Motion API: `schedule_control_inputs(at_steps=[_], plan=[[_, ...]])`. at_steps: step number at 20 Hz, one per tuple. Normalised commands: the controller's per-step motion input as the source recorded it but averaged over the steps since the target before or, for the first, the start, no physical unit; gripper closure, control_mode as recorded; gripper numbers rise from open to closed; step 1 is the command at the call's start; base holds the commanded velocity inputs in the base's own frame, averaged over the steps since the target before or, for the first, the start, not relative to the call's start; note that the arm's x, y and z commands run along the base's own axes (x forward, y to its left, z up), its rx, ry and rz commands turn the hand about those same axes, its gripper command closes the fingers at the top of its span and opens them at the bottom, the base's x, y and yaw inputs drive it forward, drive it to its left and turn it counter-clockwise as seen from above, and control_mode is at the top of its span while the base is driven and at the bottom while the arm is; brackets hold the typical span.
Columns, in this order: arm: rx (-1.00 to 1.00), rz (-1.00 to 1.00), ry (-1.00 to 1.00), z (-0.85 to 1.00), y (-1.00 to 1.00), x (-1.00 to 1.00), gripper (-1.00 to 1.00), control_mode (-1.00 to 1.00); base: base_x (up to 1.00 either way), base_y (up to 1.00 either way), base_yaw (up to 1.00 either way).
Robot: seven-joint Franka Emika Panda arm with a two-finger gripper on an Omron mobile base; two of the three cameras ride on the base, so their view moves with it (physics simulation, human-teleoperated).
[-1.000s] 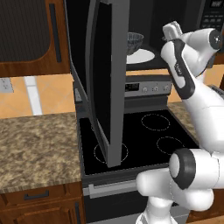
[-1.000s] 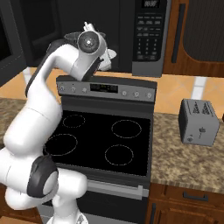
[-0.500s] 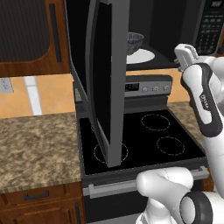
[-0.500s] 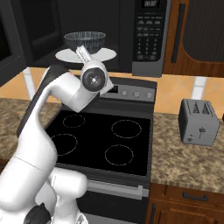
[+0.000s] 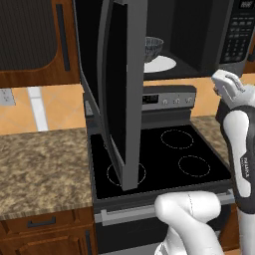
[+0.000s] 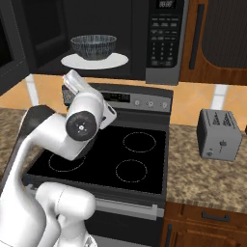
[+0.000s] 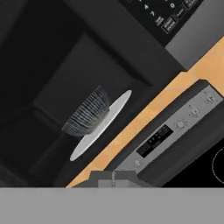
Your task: Open the microwave, place the bowl with waffle inside the microwave, then close the microwave door and turn it on.
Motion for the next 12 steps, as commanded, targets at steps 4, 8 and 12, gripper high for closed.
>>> schedule_control_inputs(at_steps=[4,8,12], plan=[[-0.28,0.0,-0.17,0.0,0.38,-1.0,1.0,-1.0,0.0,0.0,0.0],[-0.34,0.0,-0.27,0.0,0.84,-1.0,1.0,-1.0,0.0,0.0,0.0],[-0.38,0.0,-0.35,-0.05,1.0,-1.0,1.0,-1.0,0.0,0.0,0.0]])
